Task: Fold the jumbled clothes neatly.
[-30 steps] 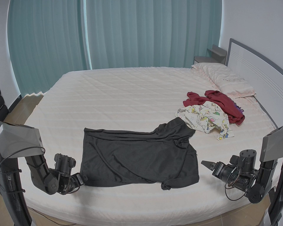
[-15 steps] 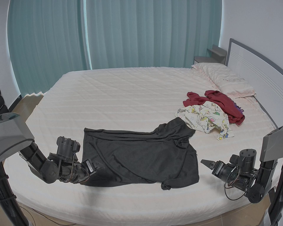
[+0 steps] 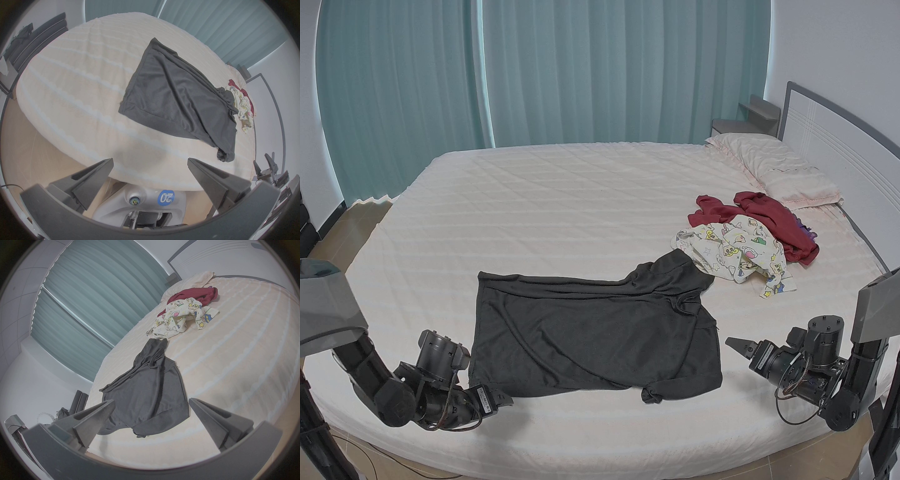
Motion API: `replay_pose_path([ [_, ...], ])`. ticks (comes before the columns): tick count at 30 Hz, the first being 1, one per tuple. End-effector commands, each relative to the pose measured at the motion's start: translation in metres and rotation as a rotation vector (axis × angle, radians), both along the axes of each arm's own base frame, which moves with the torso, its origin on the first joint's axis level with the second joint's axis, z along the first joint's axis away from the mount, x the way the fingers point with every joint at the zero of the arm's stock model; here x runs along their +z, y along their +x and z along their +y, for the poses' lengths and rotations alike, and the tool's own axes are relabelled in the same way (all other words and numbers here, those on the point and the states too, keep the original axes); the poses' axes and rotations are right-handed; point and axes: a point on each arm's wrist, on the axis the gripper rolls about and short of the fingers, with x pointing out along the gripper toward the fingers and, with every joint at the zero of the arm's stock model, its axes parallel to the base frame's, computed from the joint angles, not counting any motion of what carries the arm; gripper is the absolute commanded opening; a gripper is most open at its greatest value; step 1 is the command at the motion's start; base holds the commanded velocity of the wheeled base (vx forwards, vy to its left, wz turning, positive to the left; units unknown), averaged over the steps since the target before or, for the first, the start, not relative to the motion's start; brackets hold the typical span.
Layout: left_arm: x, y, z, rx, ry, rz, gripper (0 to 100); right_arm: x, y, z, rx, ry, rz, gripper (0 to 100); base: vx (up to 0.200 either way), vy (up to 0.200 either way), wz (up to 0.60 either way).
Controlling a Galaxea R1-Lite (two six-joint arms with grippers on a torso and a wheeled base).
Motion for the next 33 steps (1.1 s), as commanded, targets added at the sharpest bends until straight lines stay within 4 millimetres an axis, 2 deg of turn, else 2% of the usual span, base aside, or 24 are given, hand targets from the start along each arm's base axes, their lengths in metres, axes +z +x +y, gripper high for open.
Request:
replay_pose_path([
  [1,0.049,-0.006,0.003,0.026,-0.053,-0.147,100,-0.001,0.004,0.003,0.008,0.005,-0.012,100,0.000,0.000,0.00],
  [4,0.065,0.019,0.016,0.099,-0.058,-0.189,100,-0.004,0.005,0.005,0.014,0.002,-0.005,100,0.000,0.000,0.00],
  [6,0.064,0.037,0.022,0.130,-0.047,-0.170,100,-0.006,0.006,0.006,0.016,0.001,-0.001,100,0.000,0.000,0.00],
  [7,0.064,0.037,0.022,0.130,-0.047,-0.170,100,-0.006,0.006,0.006,0.016,0.001,-0.001,100,0.000,0.000,0.00],
  [8,0.049,0.054,0.024,0.140,-0.027,-0.133,100,-0.007,0.008,0.006,0.016,0.002,-0.002,100,0.000,0.000,0.00],
  [11,0.022,0.070,0.027,0.116,0.028,-0.078,100,-0.006,0.008,0.006,0.016,0.002,-0.003,100,0.000,0.000,0.00],
  [12,0.022,0.070,0.027,0.116,0.028,-0.078,100,-0.006,0.008,0.006,0.016,0.002,-0.003,100,0.000,0.000,0.00],
  [13,0.011,0.079,0.031,0.103,0.052,-0.081,100,-0.006,0.008,0.006,0.016,0.002,-0.003,100,0.000,0.000,0.00],
  [14,0.010,0.080,0.031,0.103,0.053,-0.083,100,-0.007,0.008,0.006,0.016,0.002,-0.002,100,0.000,0.000,0.00],
  [19,-0.018,0.101,0.044,0.139,0.067,-0.046,100,-0.007,0.007,0.006,0.016,0.000,0.002,100,0.000,0.000,0.00],
  [26,-0.039,0.105,0.060,0.147,0.094,-0.015,100,-0.008,0.007,0.006,0.014,-0.001,0.007,100,0.000,0.000,0.00],
  [33,-0.045,0.104,0.054,0.111,0.077,-0.078,100,-0.014,0.008,0.006,0.014,-0.008,0.027,100,0.000,0.000,0.00],
])
